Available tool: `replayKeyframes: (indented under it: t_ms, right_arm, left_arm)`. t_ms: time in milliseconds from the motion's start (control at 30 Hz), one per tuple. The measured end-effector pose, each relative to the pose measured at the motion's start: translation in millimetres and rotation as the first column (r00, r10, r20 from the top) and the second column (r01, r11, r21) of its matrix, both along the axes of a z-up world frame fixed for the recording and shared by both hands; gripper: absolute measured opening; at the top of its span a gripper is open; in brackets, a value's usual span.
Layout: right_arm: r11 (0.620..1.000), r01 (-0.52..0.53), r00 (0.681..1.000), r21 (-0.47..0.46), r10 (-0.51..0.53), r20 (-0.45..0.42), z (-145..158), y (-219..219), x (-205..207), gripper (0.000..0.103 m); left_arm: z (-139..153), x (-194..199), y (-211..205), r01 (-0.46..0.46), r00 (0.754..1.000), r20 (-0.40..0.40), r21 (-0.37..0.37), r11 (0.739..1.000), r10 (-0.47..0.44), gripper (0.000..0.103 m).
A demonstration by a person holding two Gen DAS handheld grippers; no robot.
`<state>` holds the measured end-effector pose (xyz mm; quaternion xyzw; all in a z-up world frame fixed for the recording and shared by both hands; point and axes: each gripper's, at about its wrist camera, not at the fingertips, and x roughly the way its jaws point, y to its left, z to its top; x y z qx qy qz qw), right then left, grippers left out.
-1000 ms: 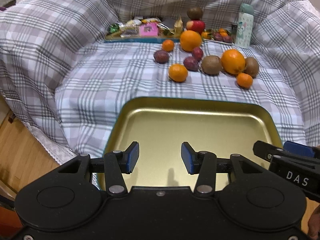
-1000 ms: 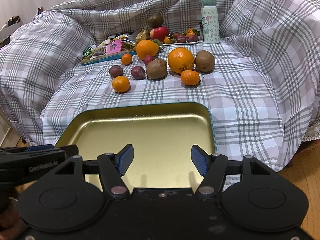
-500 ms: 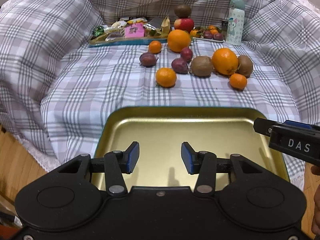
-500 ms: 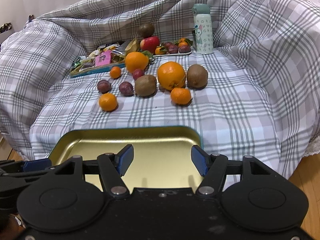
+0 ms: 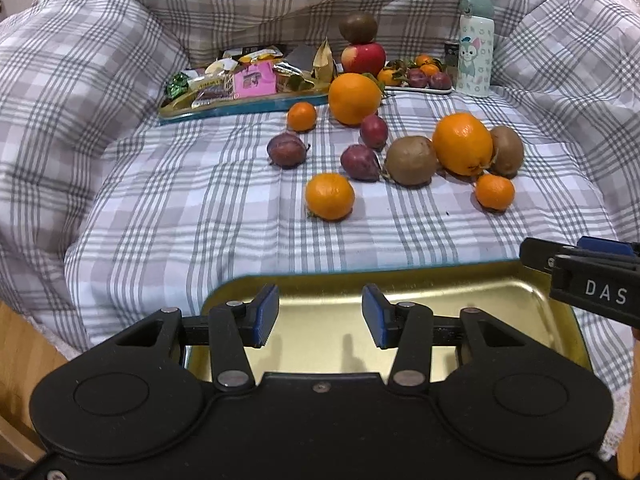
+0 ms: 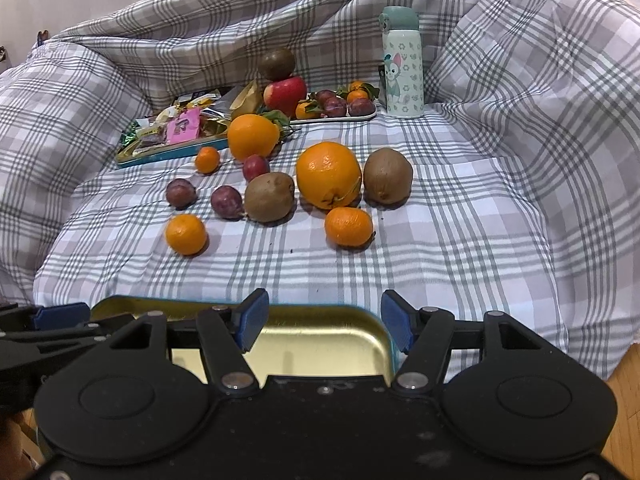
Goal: Organize fruits
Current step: 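Reach and grasp a tangerine with the left tool while the right tool grasps another tangerine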
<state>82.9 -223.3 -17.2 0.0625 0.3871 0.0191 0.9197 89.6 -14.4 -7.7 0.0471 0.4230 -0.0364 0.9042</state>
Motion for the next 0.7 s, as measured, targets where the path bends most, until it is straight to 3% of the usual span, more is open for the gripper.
replayKeyframes:
  t_ms: [533, 700]
  right_arm:
    - [1.000, 0.008, 0.998, -0.007, -0.009, -0.059, -17.7, -4.3, 65.4, 0.063]
    - [1.000, 0.011, 0.997, -0.019, -0.013, -0.071, -24.2, -4.2, 85.1, 0.063]
  left_arm:
    - [-11.7, 65.5, -12.2, 0.074, 0.997, 0.016, 0.008, 0.997, -0.074, 0.054]
    - [-17.9, 80.8, -11.5, 0.081, 0.997, -0.012, 0.003, 0.997, -0.081, 0.054]
